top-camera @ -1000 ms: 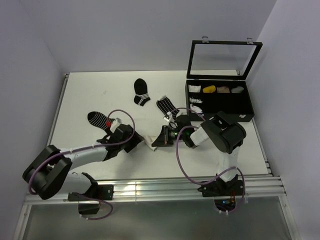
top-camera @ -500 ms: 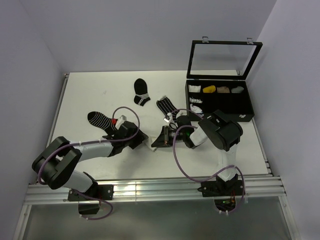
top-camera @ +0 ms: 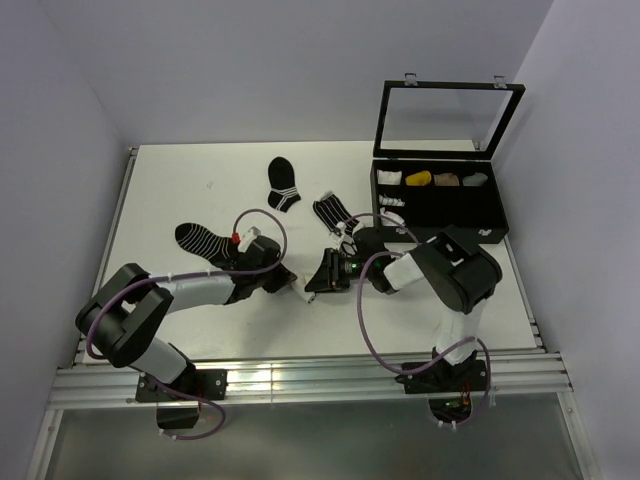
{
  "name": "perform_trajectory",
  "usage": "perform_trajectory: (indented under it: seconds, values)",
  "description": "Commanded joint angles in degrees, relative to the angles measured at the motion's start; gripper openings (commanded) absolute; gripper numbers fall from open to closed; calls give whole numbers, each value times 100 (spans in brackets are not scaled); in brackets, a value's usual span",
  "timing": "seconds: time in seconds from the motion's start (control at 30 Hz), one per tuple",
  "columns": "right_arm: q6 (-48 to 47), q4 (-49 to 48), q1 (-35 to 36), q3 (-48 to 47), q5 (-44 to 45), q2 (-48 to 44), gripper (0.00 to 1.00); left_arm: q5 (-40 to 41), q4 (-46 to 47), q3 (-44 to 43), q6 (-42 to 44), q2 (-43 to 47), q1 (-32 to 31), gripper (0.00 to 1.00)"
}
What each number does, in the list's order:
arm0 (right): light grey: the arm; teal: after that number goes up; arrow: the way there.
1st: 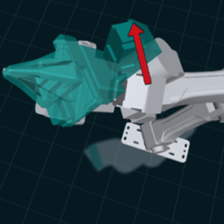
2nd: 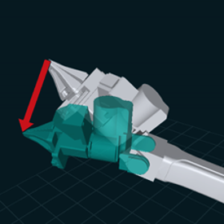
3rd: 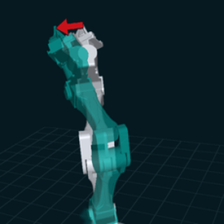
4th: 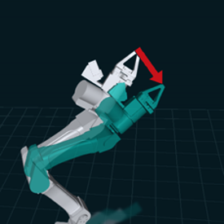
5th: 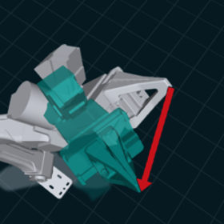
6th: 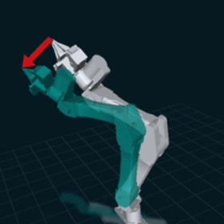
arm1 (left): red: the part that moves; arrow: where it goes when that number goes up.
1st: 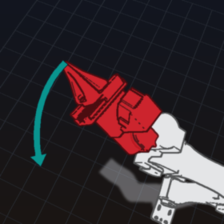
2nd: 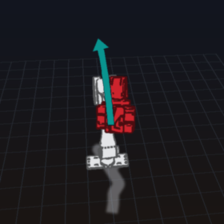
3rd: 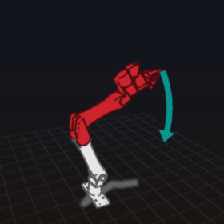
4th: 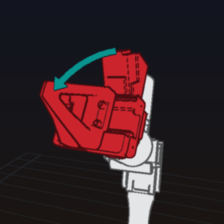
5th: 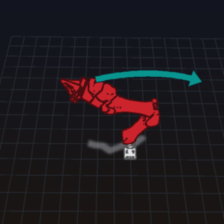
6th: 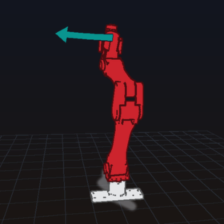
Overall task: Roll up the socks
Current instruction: Roll the sock at the center of the board.
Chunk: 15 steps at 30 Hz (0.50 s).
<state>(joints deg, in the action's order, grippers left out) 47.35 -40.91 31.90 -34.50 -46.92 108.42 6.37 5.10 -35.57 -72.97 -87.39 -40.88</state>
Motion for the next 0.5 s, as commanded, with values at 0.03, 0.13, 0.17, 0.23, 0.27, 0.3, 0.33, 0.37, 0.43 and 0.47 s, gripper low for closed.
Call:
perform_trajectory:
  seconds: [0.03, 0.13, 0.17, 0.23, 0.27, 0.3, 0.33, 0.37, 0.43, 0.47]
  values:
    - [-1174, 1887, 53, -170, 1294, -1126, 52, 189, -1001, -309, 283, -67, -86, 0]
    - [-1869, 2742, 316, -338, 2070, -1841, 55, 321, -1352, -529, 423, -85, -130, 0]
    - [-2114, 2850, 482, -364, 2464, -1990, 56, 373, -1424, -660, 459, -102, -148, 0]
    - [-2370, 3139, 694, -452, 2967, -2386, 56, 400, -1599, -784, 546, -181, -192, 0]
    - [-2632, 3211, 825, -487, 3526, -2491, 56, 409, -1731, -889, 564, -207, -201, 0]
    - [-2765, 3281, 1105, -557, 3801, -2580, 56, 409, -1776, -942, 599, -234, -201, 0]
    - [-2984, 3378, 1264, -592, 4039, -2702, 56, 400, -1819, -978, 617, -286, -218, 0]
    - [-3082, 3413, 1423, -628, 4285, -2738, 55, 391, -1907, -1048, 626, -313, -218, 0]
    - [-3223, 3440, 1827, -716, 4865, -2765, 55, 347, -1960, -1101, 652, -392, -236, 0]
    - [-3354, 3423, 1959, -725, 5024, -2748, 54, 339, -1978, -1144, 661, -418, -236, 0]
